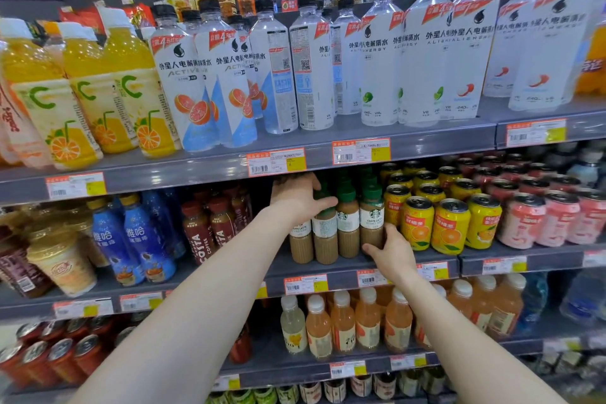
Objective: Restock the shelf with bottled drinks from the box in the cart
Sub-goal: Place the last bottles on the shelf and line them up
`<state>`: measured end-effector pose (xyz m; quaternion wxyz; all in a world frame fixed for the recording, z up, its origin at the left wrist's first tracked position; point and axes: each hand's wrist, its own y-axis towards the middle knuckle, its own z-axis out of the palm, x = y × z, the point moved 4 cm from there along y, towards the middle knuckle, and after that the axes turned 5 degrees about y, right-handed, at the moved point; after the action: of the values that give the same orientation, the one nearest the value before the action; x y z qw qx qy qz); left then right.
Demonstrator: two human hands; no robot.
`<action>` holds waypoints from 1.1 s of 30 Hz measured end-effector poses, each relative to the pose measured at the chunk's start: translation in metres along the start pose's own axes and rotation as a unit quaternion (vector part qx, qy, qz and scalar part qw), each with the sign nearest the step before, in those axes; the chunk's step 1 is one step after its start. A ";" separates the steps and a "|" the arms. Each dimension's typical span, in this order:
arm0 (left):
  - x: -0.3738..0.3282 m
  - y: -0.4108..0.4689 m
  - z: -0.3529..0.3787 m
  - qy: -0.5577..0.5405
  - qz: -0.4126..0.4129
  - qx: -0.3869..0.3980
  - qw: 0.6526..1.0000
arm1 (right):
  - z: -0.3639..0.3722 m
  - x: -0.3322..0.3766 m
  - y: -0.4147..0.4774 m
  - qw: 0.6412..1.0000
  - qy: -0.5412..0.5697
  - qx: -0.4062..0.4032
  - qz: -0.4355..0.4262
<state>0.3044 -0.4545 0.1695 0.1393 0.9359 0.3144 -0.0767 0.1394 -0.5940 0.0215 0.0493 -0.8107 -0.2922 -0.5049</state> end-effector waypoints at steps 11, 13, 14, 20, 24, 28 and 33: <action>0.006 -0.002 -0.003 -0.052 -0.003 0.012 0.999 | 0.000 0.001 -0.002 1.000 0.008 -0.005 -0.005; 0.006 0.000 -0.002 -0.008 -0.011 -0.001 1.000 | 0.000 0.001 -0.003 1.000 0.008 -0.004 -0.004; 0.006 0.001 -0.002 0.003 -0.009 -0.003 1.000 | 0.000 0.001 -0.003 1.000 0.008 -0.004 -0.003; 0.006 0.001 -0.001 -0.054 0.025 0.008 0.998 | 0.000 0.001 -0.003 1.000 0.008 -0.005 -0.004; 0.012 0.004 0.002 -0.093 0.045 0.024 0.994 | 0.000 0.001 -0.003 1.000 0.008 -0.003 -0.001; 0.014 0.003 0.001 -0.093 0.054 0.025 0.994 | 0.000 0.001 -0.003 1.000 0.007 -0.004 0.002; 0.013 0.001 0.000 -0.071 0.062 0.022 0.995 | 0.000 0.001 -0.003 1.000 0.004 -0.004 0.007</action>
<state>0.3153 -0.4473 0.1666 0.1451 0.9485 0.2435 -0.1412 0.1384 -0.5906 0.0219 0.0507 -0.8110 -0.2845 -0.5087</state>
